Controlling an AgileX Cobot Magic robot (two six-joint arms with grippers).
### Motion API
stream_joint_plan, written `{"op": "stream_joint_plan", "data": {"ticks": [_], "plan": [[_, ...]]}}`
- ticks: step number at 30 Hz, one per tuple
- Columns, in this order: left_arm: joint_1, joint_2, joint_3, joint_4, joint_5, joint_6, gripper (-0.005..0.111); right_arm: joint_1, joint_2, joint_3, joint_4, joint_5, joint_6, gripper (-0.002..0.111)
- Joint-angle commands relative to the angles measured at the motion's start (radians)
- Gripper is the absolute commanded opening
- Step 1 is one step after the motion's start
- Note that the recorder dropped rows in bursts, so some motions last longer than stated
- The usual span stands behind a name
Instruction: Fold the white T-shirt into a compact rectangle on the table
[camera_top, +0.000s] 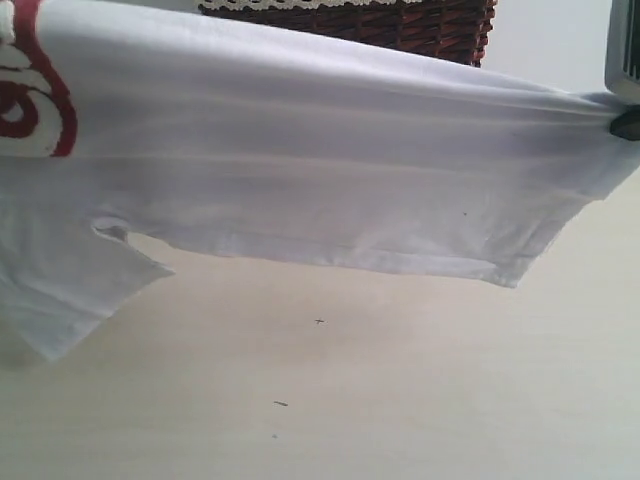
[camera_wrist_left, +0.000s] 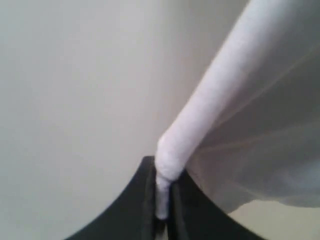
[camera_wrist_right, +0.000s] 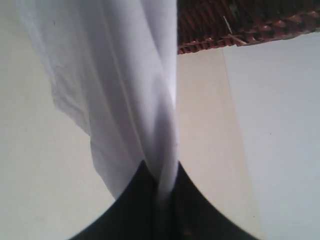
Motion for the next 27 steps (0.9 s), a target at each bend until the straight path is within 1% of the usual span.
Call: {"op": "stream_joint_plan", "data": {"ticks": [1, 5, 8, 13, 15, 18, 20, 23, 27], "plan": [[0.005, -0.13, -0.008, -0.093, 0.022, -0.039, 0.0, -0.008, -0.063, -0.005, -0.006, 0.089, 0.005, 0.0], [0.005, -0.232, -0.008, -0.232, 0.132, -0.039, 0.0, -0.008, -0.123, -0.001, 0.049, 0.153, 0.003, 0.0], [0.005, -0.288, -0.008, -0.303, 0.233, -0.037, 0.0, -0.008, -0.161, -0.001, 0.049, 0.204, 0.003, 0.0], [0.005, -0.372, -0.008, -0.4, 0.347, -0.014, 0.0, -0.008, -0.224, -0.001, 0.071, 0.262, 0.003, 0.0], [0.005, -0.407, -0.008, -0.45, 0.409, 0.001, 0.0, -0.008, -0.249, -0.001, 0.076, 0.286, 0.003, 0.0], [0.005, -0.453, -0.008, -0.549, 0.538, 0.023, 0.0, -0.008, -0.277, -0.001, 0.111, 0.351, 0.003, 0.0], [0.005, -0.477, -0.008, -0.598, 0.607, 0.024, 0.0, -0.008, -0.29, -0.001, 0.133, 0.357, 0.003, 0.0], [0.005, -0.51, -0.008, -0.657, 0.666, 0.022, 0.0, -0.008, -0.308, 0.015, 0.165, 0.357, 0.012, 0.0], [0.005, -0.563, -0.008, -0.662, 0.7, 0.022, 0.0, -0.008, -0.348, 0.074, 0.172, 0.357, 0.01, 0.0]]}}
